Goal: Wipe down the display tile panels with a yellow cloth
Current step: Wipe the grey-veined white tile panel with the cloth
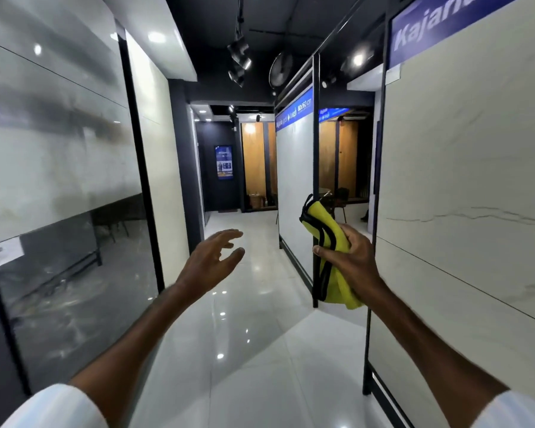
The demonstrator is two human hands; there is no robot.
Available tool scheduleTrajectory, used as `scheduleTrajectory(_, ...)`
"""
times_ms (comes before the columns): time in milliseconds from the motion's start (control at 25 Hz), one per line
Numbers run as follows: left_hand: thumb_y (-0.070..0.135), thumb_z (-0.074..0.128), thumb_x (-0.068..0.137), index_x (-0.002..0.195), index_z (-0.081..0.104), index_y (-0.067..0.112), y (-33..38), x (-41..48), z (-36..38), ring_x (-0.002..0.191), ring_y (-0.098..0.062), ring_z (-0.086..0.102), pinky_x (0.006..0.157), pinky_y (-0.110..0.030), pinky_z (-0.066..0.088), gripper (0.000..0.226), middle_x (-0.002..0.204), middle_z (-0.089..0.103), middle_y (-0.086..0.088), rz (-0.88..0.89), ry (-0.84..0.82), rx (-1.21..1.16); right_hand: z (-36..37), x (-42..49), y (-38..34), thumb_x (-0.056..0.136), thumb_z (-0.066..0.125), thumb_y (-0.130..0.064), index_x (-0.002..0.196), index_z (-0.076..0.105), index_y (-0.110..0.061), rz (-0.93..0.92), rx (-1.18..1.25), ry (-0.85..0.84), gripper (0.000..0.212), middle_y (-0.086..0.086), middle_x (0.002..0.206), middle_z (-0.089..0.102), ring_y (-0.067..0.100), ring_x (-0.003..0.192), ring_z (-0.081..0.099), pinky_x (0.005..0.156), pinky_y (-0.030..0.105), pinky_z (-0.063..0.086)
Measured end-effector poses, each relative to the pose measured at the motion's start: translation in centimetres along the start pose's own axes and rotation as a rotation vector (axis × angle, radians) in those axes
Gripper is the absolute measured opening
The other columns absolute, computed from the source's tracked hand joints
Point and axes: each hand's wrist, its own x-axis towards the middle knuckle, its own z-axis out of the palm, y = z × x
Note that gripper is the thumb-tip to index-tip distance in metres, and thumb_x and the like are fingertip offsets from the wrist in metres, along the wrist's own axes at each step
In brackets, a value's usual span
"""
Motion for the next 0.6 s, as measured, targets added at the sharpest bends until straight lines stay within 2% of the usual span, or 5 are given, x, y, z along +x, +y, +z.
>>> scheduleTrajectory(80, 0.034, 0.07, 0.099, 0.139, 0.063, 0.023, -5.0, 5.8, 2.2, 0.114, -0.003, 0.063, 0.103, -0.045, 0.056, 0.042, 0.14, 0.061, 0.007, -0.021, -0.021, 0.01, 1.9, 6.8, 5.1, 0.079, 0.09, -0.01, 0.127, 0.069, -0.02, 0.023, -0.006, -0.014, 0.053, 0.0, 0.109, 0.076, 0.02, 0.1, 0.072, 0.089, 0.039, 0.061)
scheduleTrajectory(200, 0.048, 0.069, 0.095, 0.139, 0.063, 0.025, -11.3, 14.0, 3.2, 0.117, -0.007, 0.064, 0.101, -0.044, 0.056, 0.05, 0.14, 0.061, 0.01, -0.026, -0.013, 0.054, 5.1, 17.2, 10.3, 0.079, 0.09, -0.013, 0.129, 0.068, -0.022, 0.01, -0.041, -0.01, 0.055, -0.003, 0.109, 0.074, 0.018, 0.1, 0.071, 0.089, 0.039, 0.061)
scheduleTrajectory(400, 0.071, 0.055, 0.085, 0.142, 0.061, 0.023, -24.6, 25.8, 3.4, 0.113, -0.004, 0.063, 0.09, -0.025, 0.053, 0.075, 0.146, 0.054, 0.012, -0.056, 0.048, 0.113, 13.5, 31.9, 20.2, 0.082, 0.088, -0.014, 0.129, 0.068, -0.015, -0.019, -0.091, -0.113, 0.051, -0.005, 0.106, 0.072, 0.008, 0.093, 0.068, 0.077, 0.019, 0.053)
scheduleTrajectory(480, 0.068, 0.06, 0.089, 0.144, 0.059, 0.02, -30.3, 30.5, 4.0, 0.115, -0.009, 0.063, 0.093, -0.03, 0.053, 0.073, 0.144, 0.054, 0.01, -0.059, 0.066, 0.103, 16.7, 36.6, 24.8, 0.082, 0.089, -0.015, 0.128, 0.067, -0.016, -0.024, -0.115, -0.133, 0.051, -0.007, 0.104, 0.071, 0.002, 0.09, 0.067, 0.075, 0.014, 0.053)
scheduleTrajectory(600, 0.04, 0.068, 0.099, 0.145, 0.057, 0.017, -38.7, 38.3, 6.6, 0.12, -0.012, 0.062, 0.098, -0.035, 0.054, 0.053, 0.148, 0.053, 0.005, -0.016, 0.078, 0.078, 21.3, 44.0, 31.9, 0.081, 0.089, -0.017, 0.125, 0.069, -0.016, -0.043, -0.137, -0.107, 0.048, -0.006, 0.101, 0.071, 0.008, 0.09, 0.068, 0.076, 0.021, 0.055)
